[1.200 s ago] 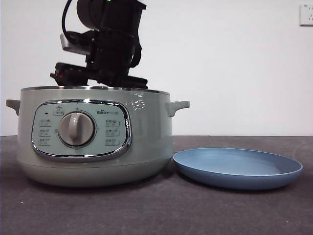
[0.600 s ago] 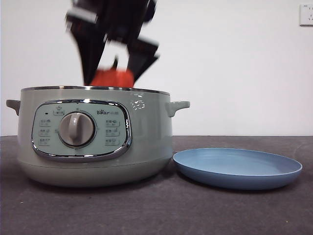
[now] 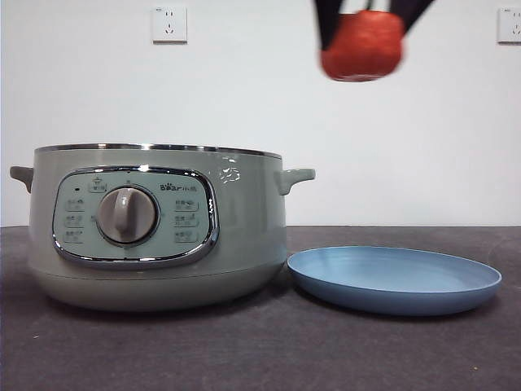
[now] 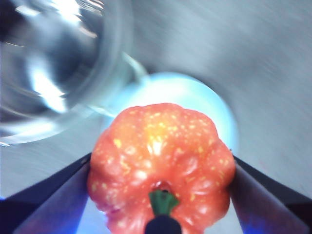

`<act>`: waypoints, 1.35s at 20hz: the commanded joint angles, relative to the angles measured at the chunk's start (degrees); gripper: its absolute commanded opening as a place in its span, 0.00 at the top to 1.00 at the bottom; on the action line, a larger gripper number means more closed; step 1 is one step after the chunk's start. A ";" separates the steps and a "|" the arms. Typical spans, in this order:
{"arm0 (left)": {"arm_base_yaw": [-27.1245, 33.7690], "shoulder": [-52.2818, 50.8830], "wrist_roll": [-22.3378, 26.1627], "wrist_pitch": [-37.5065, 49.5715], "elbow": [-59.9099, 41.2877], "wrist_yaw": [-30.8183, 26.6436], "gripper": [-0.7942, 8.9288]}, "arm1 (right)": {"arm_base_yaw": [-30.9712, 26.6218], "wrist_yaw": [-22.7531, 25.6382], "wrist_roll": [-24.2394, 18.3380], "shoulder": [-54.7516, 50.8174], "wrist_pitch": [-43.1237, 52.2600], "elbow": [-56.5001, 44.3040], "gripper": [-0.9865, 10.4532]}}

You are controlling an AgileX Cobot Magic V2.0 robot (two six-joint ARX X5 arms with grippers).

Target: Take the pumpkin out from the steamer,put the pumpkin in the blue plate,close the lid

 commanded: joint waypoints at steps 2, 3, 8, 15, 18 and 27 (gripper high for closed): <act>0.00 -0.66 0.61 3.56 0.39 -0.04 0.93 | -2.73 1.33 2.43 -6.69 2.75 -10.71 0.92; 0.00 -0.66 0.61 3.76 0.39 0.87 0.93 | -3.58 1.29 2.43 -8.98 4.87 -14.21 0.92; 0.00 -0.66 0.35 4.13 0.39 2.62 0.93 | -6.40 0.79 3.06 -16.17 17.75 -31.19 0.92; 0.00 -0.66 0.17 4.61 0.39 2.62 0.93 | -7.08 -4.61 2.97 -12.24 36.98 -43.43 0.91; 0.00 0.20 0.17 4.90 0.39 2.67 0.93 | -7.06 -6.75 2.43 -8.41 40.28 -43.43 0.91; 0.00 3.30 0.13 5.77 0.39 5.66 0.93 | -7.30 -6.73 1.77 1.40 41.07 -43.43 0.69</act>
